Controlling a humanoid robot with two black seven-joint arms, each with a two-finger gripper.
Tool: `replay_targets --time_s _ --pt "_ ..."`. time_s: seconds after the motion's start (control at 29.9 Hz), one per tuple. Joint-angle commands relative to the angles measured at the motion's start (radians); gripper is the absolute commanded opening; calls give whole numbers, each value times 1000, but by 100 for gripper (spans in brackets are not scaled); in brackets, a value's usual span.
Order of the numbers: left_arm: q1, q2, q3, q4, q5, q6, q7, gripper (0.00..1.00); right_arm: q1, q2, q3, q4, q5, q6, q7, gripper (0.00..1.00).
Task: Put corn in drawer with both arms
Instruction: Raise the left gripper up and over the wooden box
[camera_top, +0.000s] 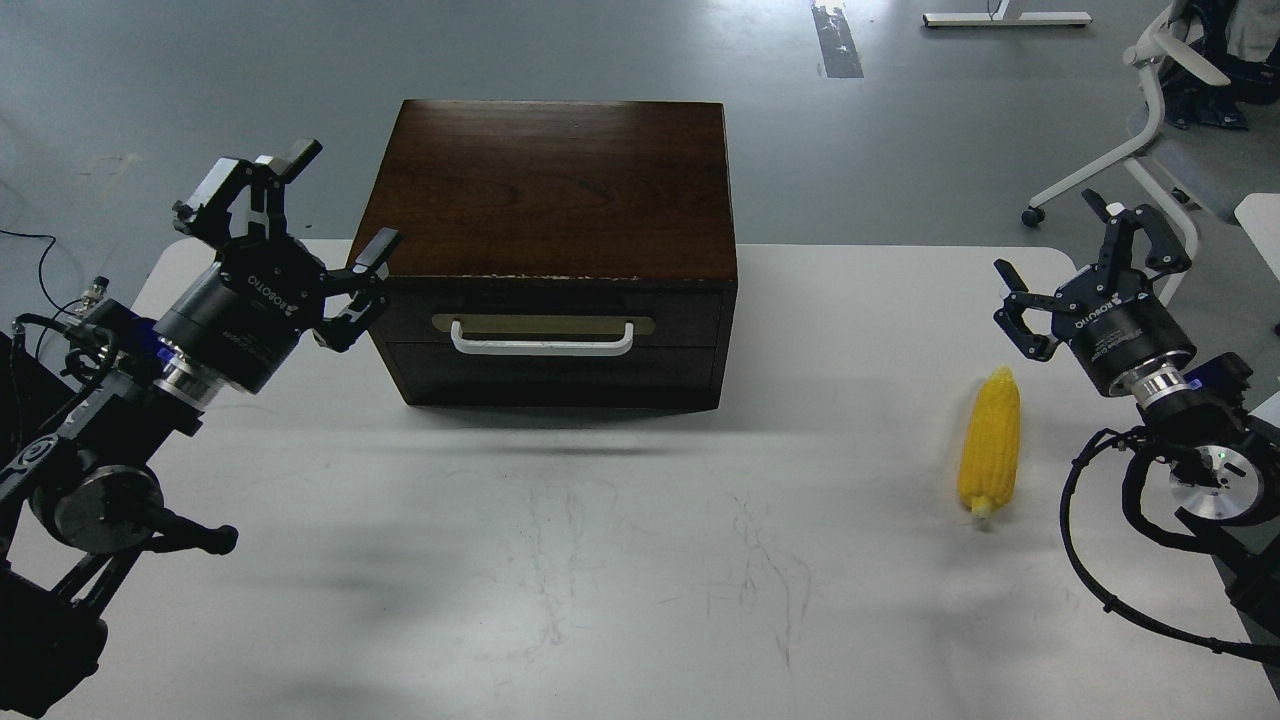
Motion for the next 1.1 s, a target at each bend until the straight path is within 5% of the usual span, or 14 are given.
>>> replay_targets --time_s 0.0,0.64,0.7,0.84,1.07 --pt "0 0 -2 -4 -2 -1 -3 99 1 0 2 0 0 0 1 100" --pt "-20 26 18 -3 56 -83 -4 99 3 -6 2 -3 -3 0 4 100" --pt "-58 26 16 -3 127 -83 -15 99 4 -11 2 -3 -3 0 4 100" --pt "-142 35 18 -3 286 17 -119 99 7 -12 2 -3 -5 0 4 100" --pt "-296 77 19 3 323 34 -129 99 16 -14 2 -5 -5 0 6 100"
